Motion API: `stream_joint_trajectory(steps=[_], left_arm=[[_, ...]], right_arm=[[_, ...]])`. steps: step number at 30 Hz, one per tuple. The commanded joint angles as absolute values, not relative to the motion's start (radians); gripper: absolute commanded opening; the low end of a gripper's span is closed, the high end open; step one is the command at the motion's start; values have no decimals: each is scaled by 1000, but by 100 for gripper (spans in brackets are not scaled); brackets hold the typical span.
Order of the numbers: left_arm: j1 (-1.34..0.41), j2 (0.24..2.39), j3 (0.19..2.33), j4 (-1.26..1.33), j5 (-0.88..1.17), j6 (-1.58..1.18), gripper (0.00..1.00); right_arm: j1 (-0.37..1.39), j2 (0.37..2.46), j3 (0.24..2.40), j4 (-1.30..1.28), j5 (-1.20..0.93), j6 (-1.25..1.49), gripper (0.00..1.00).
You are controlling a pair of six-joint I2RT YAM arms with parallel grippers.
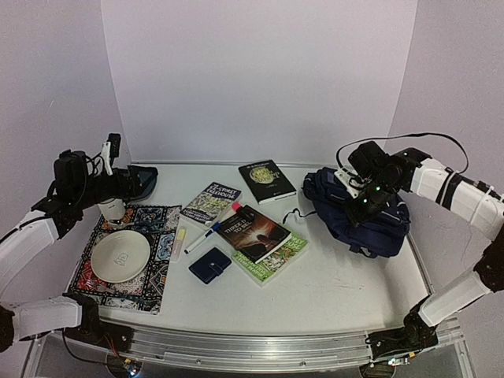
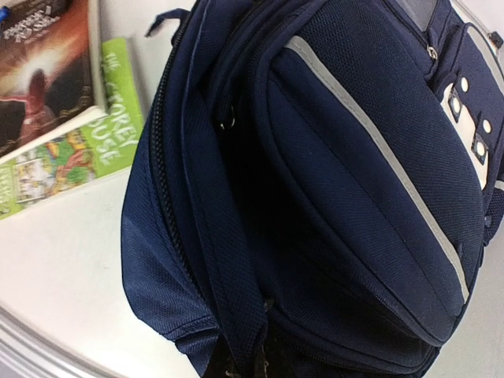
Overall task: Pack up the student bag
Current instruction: Pick up the student bag from the corner of the board, then place the student bag on the book.
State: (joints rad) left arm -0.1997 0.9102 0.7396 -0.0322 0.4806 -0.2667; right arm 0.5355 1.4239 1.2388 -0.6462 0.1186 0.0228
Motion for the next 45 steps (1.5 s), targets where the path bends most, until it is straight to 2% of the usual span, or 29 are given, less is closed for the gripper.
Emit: stream_joint_trajectory(steps=[1, 7, 15, 25, 27, 30, 37, 45], left_arm=[[-266, 966, 791, 27, 462, -417, 98], [-393, 1047, 799, 48, 374, -501, 97], [-541, 1146, 825, 79, 301, -537, 96], [-690, 1250, 822, 153, 225, -601, 95], [-717, 1274, 833, 155, 211, -603, 95], [-757, 1315, 849, 160, 180, -616, 95], [-854, 1435, 913, 171, 128, -619, 95], [-898, 1587, 1004, 174, 148, -618, 95]], right_arm=[[621, 1351, 1286, -718, 150, 232, 0], [718, 1353, 1323, -688, 176, 350, 0], [832, 1410, 1272, -420, 130, 474, 0], [891, 1579, 1229, -160, 66, 537, 6], [891, 1608, 1236, -114, 11, 535, 12], [891, 1654, 1282, -112, -61, 502, 24], [874, 1572, 1255, -221, -17, 378, 56], [719, 1330, 1010, -324, 47, 336, 72]])
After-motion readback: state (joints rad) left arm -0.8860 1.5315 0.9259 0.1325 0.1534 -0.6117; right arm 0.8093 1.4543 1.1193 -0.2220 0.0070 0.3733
